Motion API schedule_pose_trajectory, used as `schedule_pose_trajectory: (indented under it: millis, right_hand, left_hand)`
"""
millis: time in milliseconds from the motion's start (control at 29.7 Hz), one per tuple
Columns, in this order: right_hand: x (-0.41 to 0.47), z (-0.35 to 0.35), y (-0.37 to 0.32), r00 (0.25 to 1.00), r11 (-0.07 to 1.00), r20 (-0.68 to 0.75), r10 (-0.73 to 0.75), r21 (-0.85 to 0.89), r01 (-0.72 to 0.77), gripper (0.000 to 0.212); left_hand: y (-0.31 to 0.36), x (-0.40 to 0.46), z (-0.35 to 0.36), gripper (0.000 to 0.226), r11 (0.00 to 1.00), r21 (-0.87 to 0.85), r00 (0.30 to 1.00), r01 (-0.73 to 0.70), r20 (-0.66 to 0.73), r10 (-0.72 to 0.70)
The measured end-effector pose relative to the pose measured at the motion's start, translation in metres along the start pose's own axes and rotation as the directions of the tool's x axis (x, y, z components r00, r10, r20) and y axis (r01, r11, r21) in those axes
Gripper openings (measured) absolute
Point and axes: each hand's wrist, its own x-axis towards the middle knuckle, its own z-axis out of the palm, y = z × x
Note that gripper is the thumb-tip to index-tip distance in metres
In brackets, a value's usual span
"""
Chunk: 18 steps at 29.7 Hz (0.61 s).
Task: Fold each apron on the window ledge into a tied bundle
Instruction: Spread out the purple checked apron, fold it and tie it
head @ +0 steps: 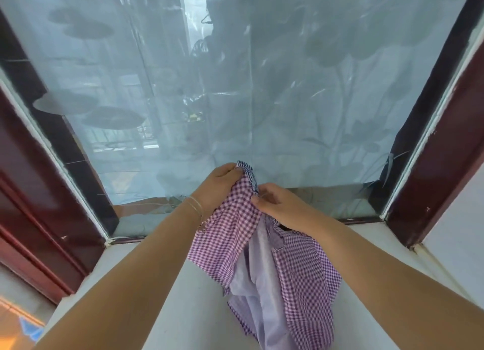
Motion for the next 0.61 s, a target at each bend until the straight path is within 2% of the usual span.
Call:
schedule_pose_trajectory:
  millis: [67, 134, 202, 303, 403, 437, 471, 504, 571, 605]
  right_hand:
    - [0.004, -0.006, 0.0, 0.999, 0.995, -0.037, 0.005, -0.102, -0.009, 0.046]
    - [0.004, -0.013, -0.001, 0.999, 0.996, -0.041, 0.023, -0.084, -0.027, 0.041]
    - [0.003, -0.019, -0.003, 0.999, 0.997, -0.024, 0.03, -0.066, -0.032, 0.035]
    - [0.001, -0.032, -0.01, 0.998, 0.995, 0.02, 0.051, -0.089, -0.049, 0.027]
    - [-0.003, -0.052, -0.014, 0.996, 0.993, 0.074, 0.041, 0.107, -0.048, 0.023]
    - [-0.005, -0.06, -0.014, 0.996, 0.98, 0.091, 0.02, 0.195, -0.037, 0.023]
    - [-0.007, -0.066, -0.015, 0.994, 0.968, 0.109, -0.001, 0.251, -0.026, 0.022]
    - [-0.009, -0.073, -0.015, 0.992, 0.964, 0.123, -0.021, 0.267, -0.013, 0.022]
    - [-0.012, -0.078, -0.019, 0.988, 0.97, 0.152, -0.041, 0.243, 0.003, 0.022]
    - [-0.012, -0.079, -0.021, 0.985, 0.972, 0.163, -0.048, 0.236, 0.008, 0.022]
  left_hand:
    - [-0.001, 0.004, -0.004, 0.021, 1.0, -0.008, 0.997, 0.005, -0.08, -0.006]
    - [-0.007, 0.007, -0.009, 0.025, 0.999, -0.027, 0.982, 0.029, -0.185, -0.034]
    - [-0.01, 0.008, -0.011, 0.024, 0.996, -0.081, 0.972, 0.036, -0.228, -0.054]
    - [-0.007, 0.005, -0.011, 0.019, 0.975, -0.224, 0.993, 0.01, -0.115, -0.036]
    - [0.0, 0.002, -0.01, 0.021, 0.928, -0.373, 1.0, 0.019, 0.013, -0.015]
    - [0.002, 0.002, -0.009, 0.021, 0.946, -0.324, 0.999, 0.024, 0.037, -0.012]
    - [0.005, 0.003, -0.008, 0.023, 0.978, -0.207, 0.997, 0.032, 0.073, -0.017]
    - [0.008, 0.006, -0.007, 0.036, 0.999, -0.031, 0.992, 0.021, 0.125, -0.017]
    - [0.021, 0.006, -0.001, 0.059, 0.951, 0.298, 0.962, -0.078, 0.273, -0.006]
    - [0.029, 0.005, 0.004, 0.056, 0.905, 0.394, 0.935, -0.158, 0.355, 0.008]
